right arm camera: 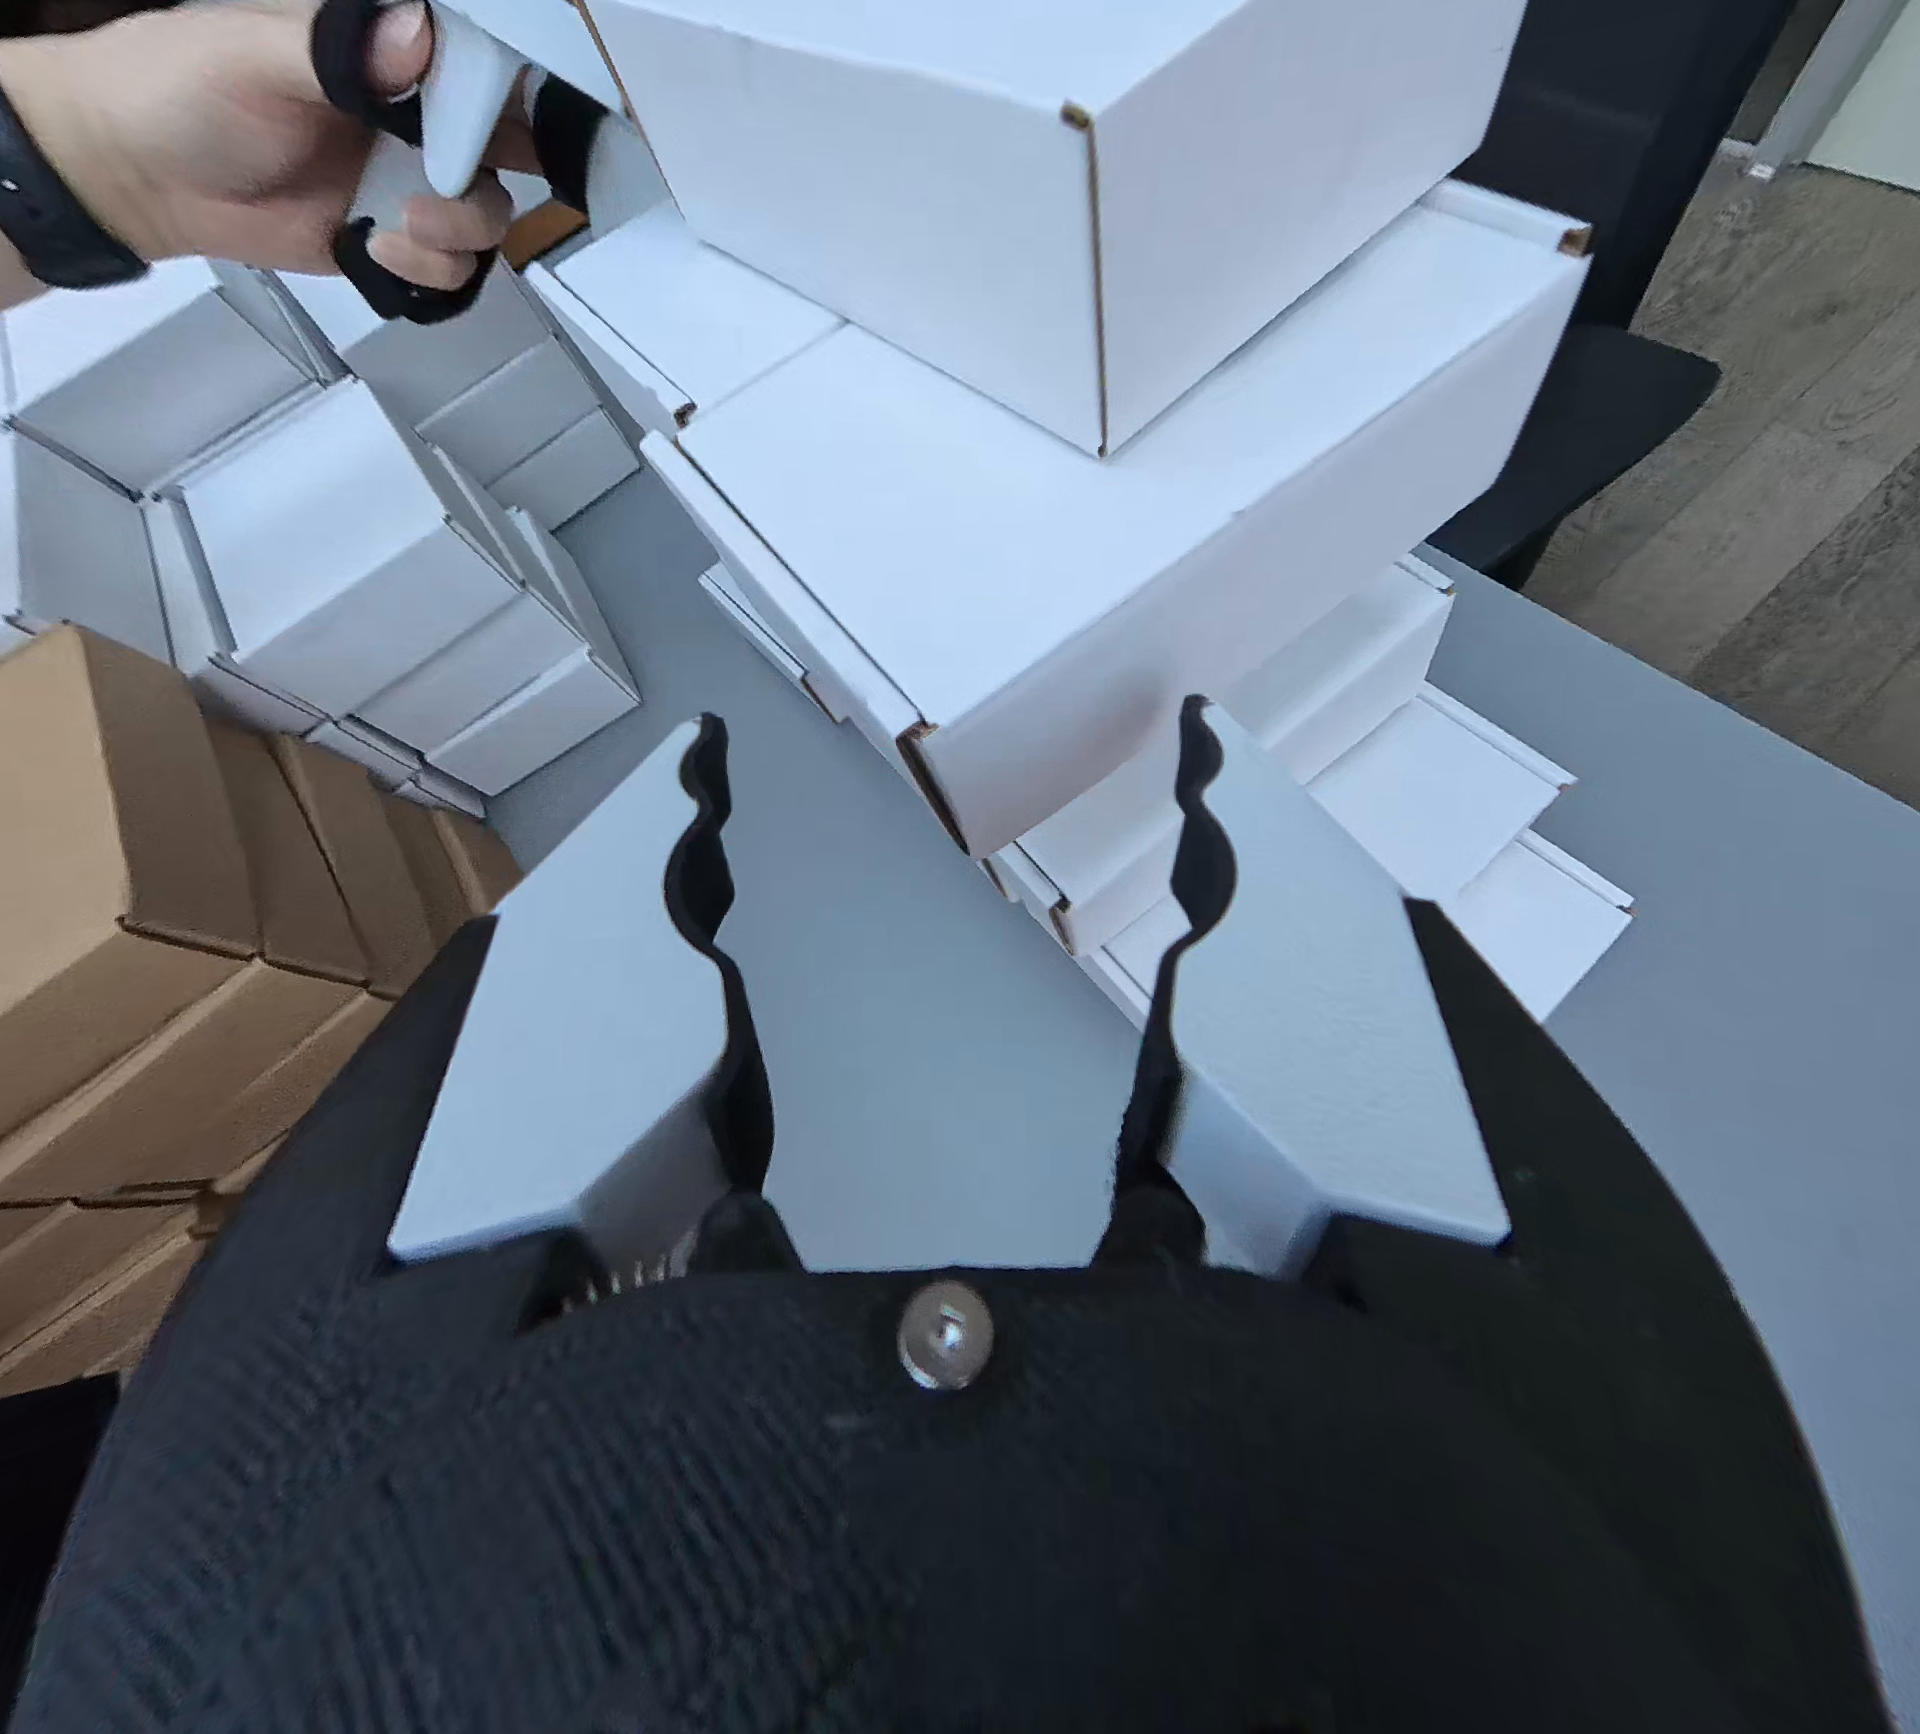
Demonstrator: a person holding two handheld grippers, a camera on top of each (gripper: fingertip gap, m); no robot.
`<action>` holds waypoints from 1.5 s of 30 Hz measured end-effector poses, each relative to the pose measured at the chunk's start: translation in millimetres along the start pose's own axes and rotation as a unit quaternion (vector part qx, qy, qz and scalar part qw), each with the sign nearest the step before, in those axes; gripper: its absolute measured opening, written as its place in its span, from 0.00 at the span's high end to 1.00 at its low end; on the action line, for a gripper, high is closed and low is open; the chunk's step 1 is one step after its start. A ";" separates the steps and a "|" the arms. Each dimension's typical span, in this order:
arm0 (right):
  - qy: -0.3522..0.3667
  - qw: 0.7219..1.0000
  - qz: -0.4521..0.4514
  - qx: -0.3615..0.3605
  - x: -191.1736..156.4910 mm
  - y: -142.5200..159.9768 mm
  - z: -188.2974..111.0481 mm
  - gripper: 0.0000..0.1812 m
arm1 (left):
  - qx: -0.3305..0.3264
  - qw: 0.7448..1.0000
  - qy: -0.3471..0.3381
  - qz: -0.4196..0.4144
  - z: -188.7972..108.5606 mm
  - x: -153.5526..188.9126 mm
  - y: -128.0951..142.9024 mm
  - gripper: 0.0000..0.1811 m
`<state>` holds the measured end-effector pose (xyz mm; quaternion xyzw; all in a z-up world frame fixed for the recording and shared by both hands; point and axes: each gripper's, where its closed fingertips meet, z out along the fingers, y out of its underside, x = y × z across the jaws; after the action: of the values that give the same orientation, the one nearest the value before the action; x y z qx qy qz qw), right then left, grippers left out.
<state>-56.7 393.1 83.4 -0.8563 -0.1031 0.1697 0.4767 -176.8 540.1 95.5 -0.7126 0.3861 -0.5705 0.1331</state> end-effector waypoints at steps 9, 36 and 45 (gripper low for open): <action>0.052 0.998 -0.013 -0.018 11.5 1.8 10.8 0.61 | -0.025 0.999 0.007 0.021 13.8 7.1 5.9 0.60; -0.050 0.827 -0.396 -0.396 10.6 -94.1 80.6 0.25 | -0.108 0.743 -0.260 0.607 73.8 96.4 49.4 0.79; 0.004 0.817 -0.344 -0.464 22.4 -89.9 81.7 0.32 | -0.144 0.766 -0.247 0.577 83.6 80.2 52.0 0.84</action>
<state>-69.2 511.6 115.8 -0.8855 -0.4555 -0.0766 0.0510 -116.9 428.2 93.5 -0.4828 0.7557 -0.1288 0.4234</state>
